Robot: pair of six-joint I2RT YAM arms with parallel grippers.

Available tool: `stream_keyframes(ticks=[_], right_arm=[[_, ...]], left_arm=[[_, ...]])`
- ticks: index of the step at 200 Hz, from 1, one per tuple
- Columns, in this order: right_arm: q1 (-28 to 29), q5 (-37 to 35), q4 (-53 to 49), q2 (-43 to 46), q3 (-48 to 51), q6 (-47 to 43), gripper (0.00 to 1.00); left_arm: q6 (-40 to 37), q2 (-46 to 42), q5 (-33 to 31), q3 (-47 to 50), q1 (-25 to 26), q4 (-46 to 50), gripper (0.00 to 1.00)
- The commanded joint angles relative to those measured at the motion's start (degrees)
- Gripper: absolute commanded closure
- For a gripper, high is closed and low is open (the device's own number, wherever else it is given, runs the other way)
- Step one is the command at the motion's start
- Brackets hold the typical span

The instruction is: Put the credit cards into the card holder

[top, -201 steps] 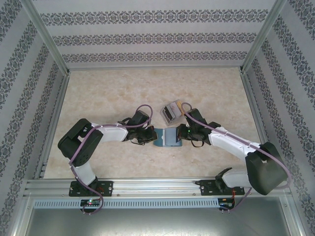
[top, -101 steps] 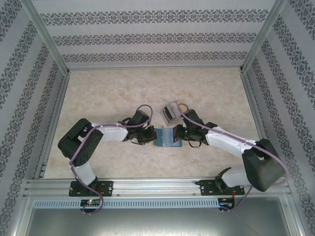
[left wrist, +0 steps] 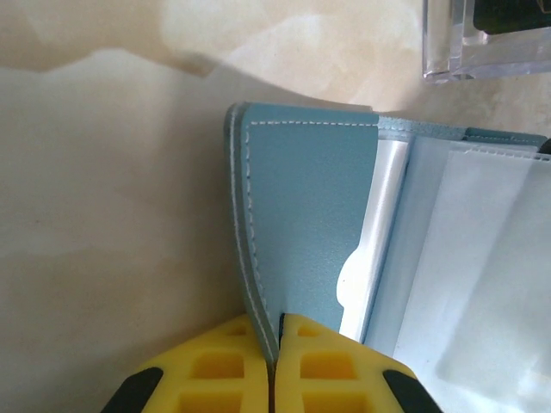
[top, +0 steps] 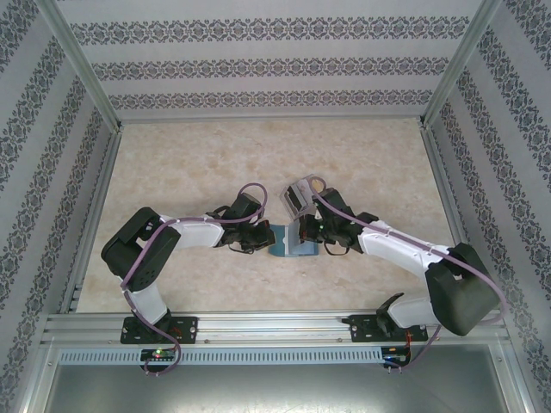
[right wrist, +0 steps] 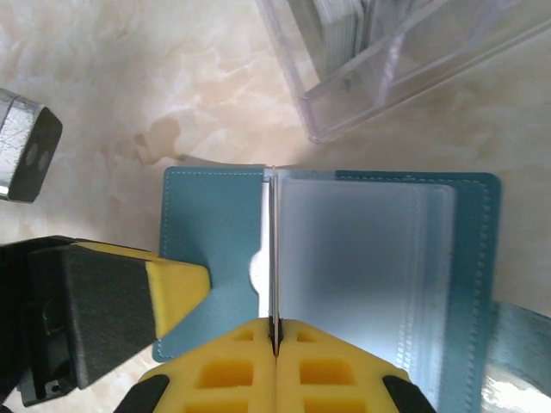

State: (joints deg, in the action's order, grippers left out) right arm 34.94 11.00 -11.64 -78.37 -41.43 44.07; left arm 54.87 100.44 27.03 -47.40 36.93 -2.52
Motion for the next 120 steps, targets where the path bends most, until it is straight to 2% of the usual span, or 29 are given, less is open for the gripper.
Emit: stream_keyframes(ticks=[1, 62, 85, 98, 120], right_arm=[[1.18, 2.46, 3.53, -2.49, -1.63, 1.75, 1.00], [1.10, 3.12, 7.92, -6.88, 0.89, 4.08, 1.00], [1.12, 3.90, 9.51, -7.17, 1.43, 4.65, 1.00], [1.17, 4.60, 10.23, -6.79, 1.31, 4.79, 1.00], [1.07, 6.53, 11.30, -5.95, 0.74, 5.66, 1.00]], left_arm=[[-0.82, 0.33, 0.93, -0.08, -0.54, 0.02, 0.91], [-2.27, -3.70, -2.11, 0.84, -0.54, 2.45, 0.70], [-2.65, -4.38, -3.06, 1.17, -0.54, 3.39, 0.68], [-2.90, -3.96, -2.75, 1.07, -0.54, 3.41, 0.75], [-2.54, -2.79, -3.46, 0.62, -0.54, 4.04, 0.94]])
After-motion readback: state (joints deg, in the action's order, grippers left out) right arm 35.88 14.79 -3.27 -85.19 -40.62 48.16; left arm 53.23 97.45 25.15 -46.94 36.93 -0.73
